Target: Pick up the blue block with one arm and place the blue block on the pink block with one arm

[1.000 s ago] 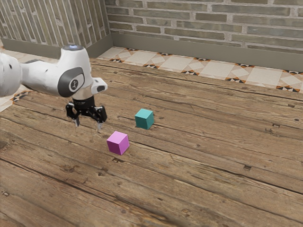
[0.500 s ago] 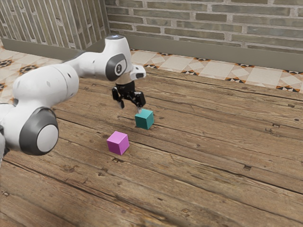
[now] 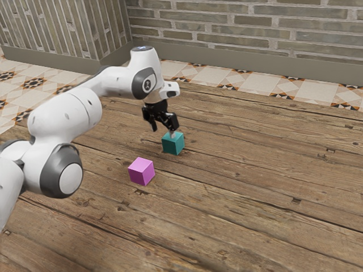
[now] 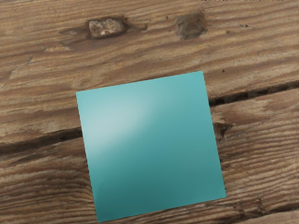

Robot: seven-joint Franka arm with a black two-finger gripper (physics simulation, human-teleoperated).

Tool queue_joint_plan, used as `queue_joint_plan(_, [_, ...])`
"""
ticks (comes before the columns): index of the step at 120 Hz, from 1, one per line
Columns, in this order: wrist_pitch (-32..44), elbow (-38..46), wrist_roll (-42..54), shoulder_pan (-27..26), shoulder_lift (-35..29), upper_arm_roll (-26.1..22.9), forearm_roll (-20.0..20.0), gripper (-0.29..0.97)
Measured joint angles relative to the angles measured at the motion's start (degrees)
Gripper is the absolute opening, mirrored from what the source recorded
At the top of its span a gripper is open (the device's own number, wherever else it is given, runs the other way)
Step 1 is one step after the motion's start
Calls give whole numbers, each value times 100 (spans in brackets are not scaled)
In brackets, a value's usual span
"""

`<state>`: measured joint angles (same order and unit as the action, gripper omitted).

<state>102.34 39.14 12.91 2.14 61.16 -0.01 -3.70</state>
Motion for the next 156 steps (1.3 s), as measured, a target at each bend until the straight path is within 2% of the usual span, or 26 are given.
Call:
queue_joint_plan(63, [339, -836, -222, 15, 677, -72, -8, 68])
queue_joint_plan(156, [509, -1011, -304, 32, 1026, -181, -8, 67])
